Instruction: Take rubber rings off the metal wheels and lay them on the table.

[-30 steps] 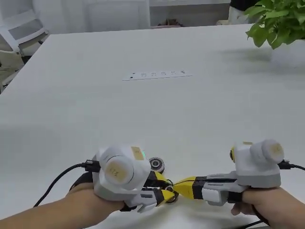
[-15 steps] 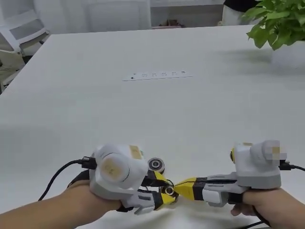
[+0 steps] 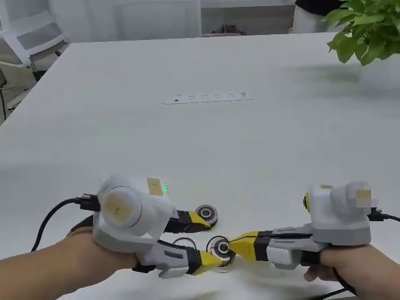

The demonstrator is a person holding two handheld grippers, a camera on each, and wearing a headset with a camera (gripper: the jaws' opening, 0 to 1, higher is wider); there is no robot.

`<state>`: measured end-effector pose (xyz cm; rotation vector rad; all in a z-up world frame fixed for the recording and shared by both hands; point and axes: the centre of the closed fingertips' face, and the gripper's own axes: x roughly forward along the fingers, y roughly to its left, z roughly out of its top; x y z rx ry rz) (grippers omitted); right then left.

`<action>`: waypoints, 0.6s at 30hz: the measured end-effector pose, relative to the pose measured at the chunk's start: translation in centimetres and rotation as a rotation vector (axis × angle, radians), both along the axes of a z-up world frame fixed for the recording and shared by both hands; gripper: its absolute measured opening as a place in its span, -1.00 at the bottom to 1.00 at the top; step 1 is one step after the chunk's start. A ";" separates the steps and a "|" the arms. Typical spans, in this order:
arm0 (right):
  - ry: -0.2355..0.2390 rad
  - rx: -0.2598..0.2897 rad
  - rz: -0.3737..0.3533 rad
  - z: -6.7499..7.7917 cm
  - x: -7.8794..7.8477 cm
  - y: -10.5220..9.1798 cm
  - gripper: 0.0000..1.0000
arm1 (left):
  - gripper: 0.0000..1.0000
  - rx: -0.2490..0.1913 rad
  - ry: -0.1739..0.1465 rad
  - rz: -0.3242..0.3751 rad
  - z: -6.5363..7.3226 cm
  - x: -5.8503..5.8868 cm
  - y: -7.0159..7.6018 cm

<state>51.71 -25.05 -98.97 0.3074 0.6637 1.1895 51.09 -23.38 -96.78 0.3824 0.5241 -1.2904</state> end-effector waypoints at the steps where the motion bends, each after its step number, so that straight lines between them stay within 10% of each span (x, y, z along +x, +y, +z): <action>1: 0.000 0.001 0.001 0.0 0.0 0.0 -1.00 | -0.24 -0.006 0.002 0.004 0.2 0.0 0.2; 18: -0.020 0.016 0.037 1.8 0.4 0.9 -1.00 | 0.06 -0.049 -0.007 0.051 2.5 -0.3 3.3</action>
